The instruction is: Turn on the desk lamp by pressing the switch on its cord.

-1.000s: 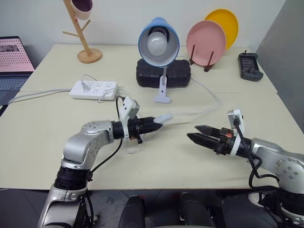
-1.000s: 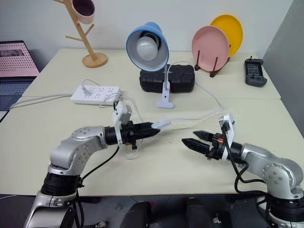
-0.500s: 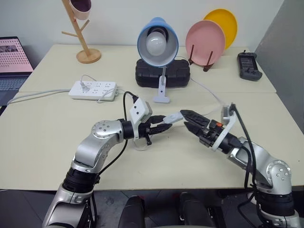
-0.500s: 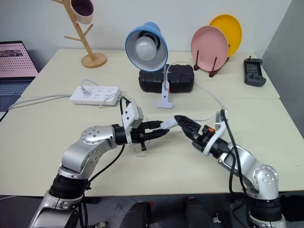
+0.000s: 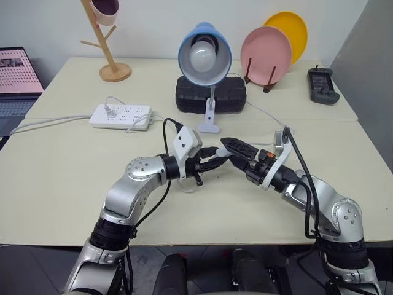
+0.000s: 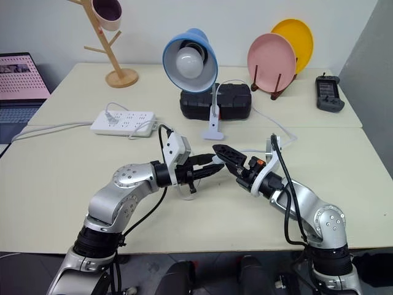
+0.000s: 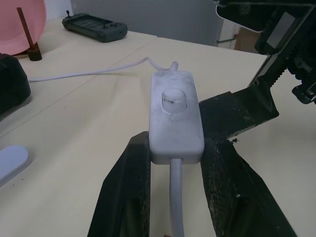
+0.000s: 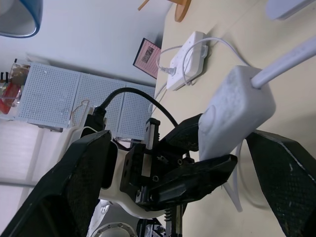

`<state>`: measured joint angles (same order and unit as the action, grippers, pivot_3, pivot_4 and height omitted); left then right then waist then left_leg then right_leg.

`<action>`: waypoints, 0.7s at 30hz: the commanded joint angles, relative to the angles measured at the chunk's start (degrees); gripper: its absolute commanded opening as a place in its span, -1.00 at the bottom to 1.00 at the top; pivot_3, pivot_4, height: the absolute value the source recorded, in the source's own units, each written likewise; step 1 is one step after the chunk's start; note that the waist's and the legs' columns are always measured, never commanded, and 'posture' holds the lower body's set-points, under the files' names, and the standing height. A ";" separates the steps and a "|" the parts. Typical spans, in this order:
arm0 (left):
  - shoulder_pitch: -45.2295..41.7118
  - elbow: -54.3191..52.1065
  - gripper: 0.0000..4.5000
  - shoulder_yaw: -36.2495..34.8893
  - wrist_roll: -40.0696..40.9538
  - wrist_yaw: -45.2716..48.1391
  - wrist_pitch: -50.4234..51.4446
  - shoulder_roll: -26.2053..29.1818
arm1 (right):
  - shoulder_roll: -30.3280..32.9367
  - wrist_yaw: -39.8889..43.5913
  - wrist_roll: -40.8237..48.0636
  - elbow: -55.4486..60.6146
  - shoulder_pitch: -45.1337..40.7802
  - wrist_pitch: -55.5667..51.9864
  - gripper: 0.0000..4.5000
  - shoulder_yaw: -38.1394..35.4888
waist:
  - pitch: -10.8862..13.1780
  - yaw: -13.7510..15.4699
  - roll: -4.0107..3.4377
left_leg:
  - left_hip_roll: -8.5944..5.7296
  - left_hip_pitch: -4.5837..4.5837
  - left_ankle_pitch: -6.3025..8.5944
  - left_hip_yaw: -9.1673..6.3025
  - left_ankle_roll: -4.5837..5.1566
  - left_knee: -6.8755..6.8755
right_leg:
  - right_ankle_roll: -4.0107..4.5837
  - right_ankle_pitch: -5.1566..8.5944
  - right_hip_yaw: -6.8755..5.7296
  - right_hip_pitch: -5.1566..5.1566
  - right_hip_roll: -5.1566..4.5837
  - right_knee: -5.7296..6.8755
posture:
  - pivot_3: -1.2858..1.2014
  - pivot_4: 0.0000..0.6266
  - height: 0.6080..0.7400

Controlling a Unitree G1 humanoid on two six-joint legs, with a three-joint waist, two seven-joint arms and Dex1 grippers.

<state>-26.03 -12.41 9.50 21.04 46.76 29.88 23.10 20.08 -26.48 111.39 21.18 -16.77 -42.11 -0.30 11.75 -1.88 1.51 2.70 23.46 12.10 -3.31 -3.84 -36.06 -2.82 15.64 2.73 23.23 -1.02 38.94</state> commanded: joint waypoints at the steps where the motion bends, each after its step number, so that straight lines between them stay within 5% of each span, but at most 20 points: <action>1: -0.23 -2.52 -0.53 -0.19 0.91 -0.44 0.16 -0.46 | 0.32 0.72 -0.20 0.52 -0.46 0.71 1.00 -0.31 | 0.00 0.01 0.00 | 0.00 0.00 0.00 0.00 0.00 0.00 | 0.00 0.00 0.00 0.00 0.00 0.00 | 0.03 -0.52 1.00; 8: -0.59 -2.49 -0.53 -0.26 1.09 -0.10 0.44 -0.53 | 0.16 1.42 -2.24 -0.41 -0.16 0.46 1.00 -0.28 | 0.00 0.01 0.00 | 0.00 0.00 0.00 -0.01 0.00 0.00 | -0.01 0.01 0.00 0.00 0.00 0.00 | 0.03 -0.52 1.00; 11: -1.03 -2.16 -0.53 -0.25 1.04 -0.02 0.40 -0.62 | 0.07 1.66 -2.92 -0.91 -0.36 0.48 0.82 -0.47 | 0.00 0.01 0.00 | 0.00 0.00 0.00 -0.01 0.00 0.00 | -0.01 0.01 -0.01 0.00 0.00 0.00 | 0.03 -0.52 1.00; 21: -1.33 -2.23 -0.53 -0.15 1.07 0.11 0.48 -0.77 | 0.28 2.58 -5.14 -1.36 0.00 -0.37 -0.33 -0.13 | 0.00 0.01 0.00 | 0.00 0.00 0.00 0.00 0.00 0.00 | -0.01 0.01 0.00 0.01 0.00 0.00 | 0.03 -0.52 1.00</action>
<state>-26.38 -12.73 9.50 21.36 46.85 30.76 22.56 20.11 -24.87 106.64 18.83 -16.73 -42.18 -0.29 11.75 -1.87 1.51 2.70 23.46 12.09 -3.31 -3.84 -36.05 -2.84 15.65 2.73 23.24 -1.02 38.93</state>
